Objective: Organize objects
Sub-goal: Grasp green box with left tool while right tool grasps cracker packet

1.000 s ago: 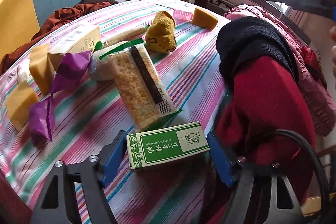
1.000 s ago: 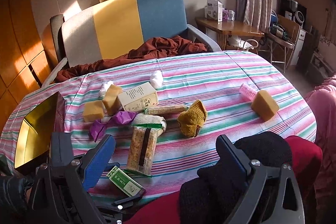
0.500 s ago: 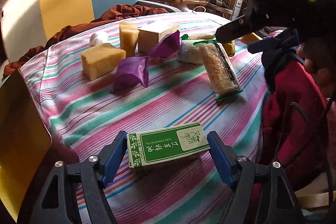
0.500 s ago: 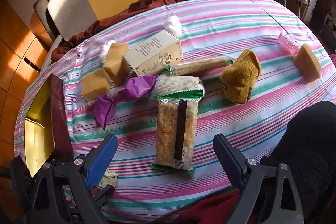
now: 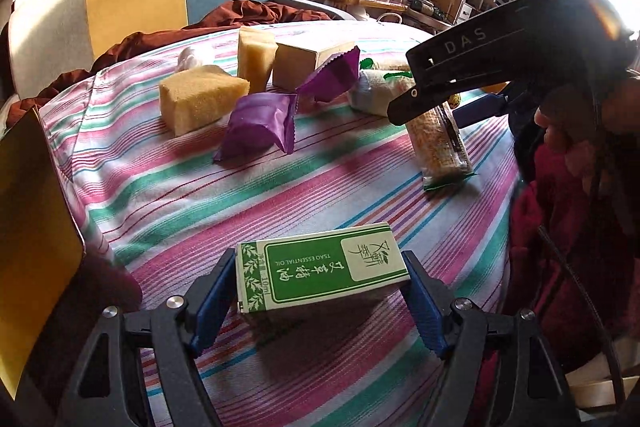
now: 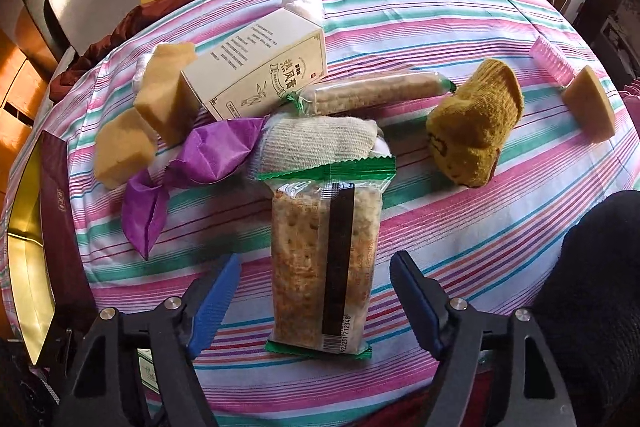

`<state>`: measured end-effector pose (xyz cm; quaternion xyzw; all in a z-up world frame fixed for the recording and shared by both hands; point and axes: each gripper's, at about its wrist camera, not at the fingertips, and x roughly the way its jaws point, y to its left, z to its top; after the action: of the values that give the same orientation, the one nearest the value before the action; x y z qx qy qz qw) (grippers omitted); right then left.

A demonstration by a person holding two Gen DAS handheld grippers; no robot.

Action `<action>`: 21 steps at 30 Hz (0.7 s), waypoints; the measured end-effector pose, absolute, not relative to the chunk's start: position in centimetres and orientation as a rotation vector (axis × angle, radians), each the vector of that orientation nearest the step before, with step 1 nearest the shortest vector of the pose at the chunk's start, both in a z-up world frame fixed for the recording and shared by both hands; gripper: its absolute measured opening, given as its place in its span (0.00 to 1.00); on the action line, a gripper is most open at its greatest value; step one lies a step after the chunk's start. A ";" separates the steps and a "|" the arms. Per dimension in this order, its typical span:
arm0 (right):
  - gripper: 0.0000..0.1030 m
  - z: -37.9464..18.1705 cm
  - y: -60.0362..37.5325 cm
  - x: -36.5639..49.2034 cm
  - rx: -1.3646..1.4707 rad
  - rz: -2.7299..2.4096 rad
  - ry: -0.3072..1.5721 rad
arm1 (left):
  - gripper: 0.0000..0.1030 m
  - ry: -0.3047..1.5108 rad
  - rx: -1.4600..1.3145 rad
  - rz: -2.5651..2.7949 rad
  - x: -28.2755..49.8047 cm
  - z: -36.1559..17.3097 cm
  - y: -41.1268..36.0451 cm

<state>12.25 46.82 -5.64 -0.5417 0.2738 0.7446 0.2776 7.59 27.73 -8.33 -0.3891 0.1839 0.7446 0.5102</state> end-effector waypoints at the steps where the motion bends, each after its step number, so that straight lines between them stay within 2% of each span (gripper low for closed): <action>1: 0.58 -5.8 46.7 12.1 -1.472 1.993 0.716 | 0.76 0.445 -0.936 1.796 7.6 -8.4 27.7; 3: 0.44 -5.5 46.4 12.4 -1.464 1.997 0.704 | 0.76 0.462 -0.927 1.803 7.8 -8.5 27.8; 7: 0.44 -4.6 45.3 12.9 -1.465 2.114 0.737 | 0.74 0.490 -0.897 1.816 8.1 -8.6 27.7; 13: 0.44 -4.3 41.7 12.1 -1.543 2.248 0.535 | 0.74 0.473 -0.901 1.840 8.1 -7.9 26.7; 21: 0.44 -4.5 41.4 11.4 -1.570 2.268 0.485 | 0.74 0.386 -0.824 1.931 7.7 -3.9 23.5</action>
<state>11.44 41.41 -4.52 -0.5524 0.1706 0.7980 0.1698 7.71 23.52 -3.87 -0.3380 0.1582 0.7923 0.4827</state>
